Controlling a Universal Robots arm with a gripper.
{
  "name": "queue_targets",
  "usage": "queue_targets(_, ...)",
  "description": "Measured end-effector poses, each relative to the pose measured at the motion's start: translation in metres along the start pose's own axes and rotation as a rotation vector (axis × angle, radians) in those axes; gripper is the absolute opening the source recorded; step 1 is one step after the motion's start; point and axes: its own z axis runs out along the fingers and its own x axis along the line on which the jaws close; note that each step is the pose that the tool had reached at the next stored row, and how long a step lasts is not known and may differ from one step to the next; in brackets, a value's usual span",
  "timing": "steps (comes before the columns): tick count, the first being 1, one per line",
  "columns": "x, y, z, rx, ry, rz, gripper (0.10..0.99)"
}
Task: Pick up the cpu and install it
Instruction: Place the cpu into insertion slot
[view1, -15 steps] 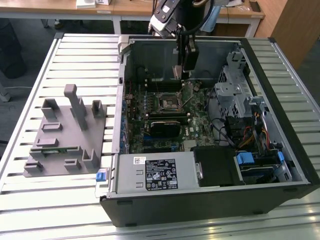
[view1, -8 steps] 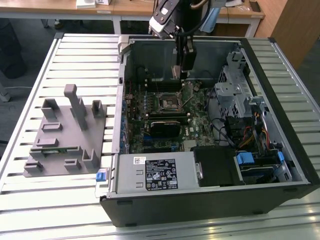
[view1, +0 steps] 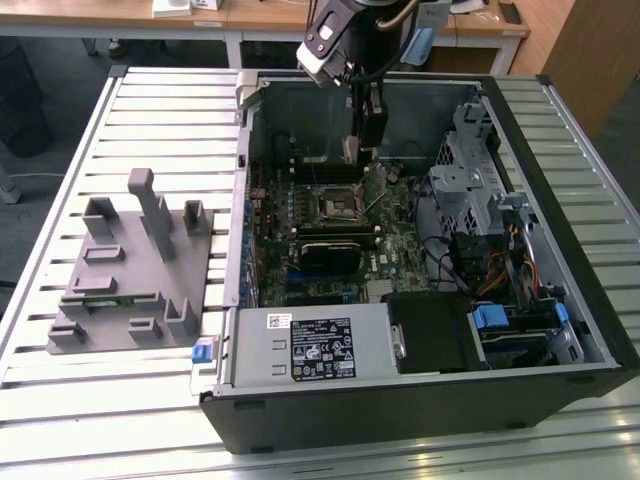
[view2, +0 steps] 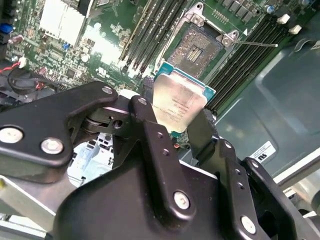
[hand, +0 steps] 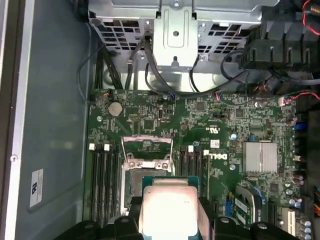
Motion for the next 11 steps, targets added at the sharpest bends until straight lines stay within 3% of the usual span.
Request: queue_targets(11, 0.0038, -0.0086, 0.0194, 0.0, -0.0001, 0.0, 0.522)
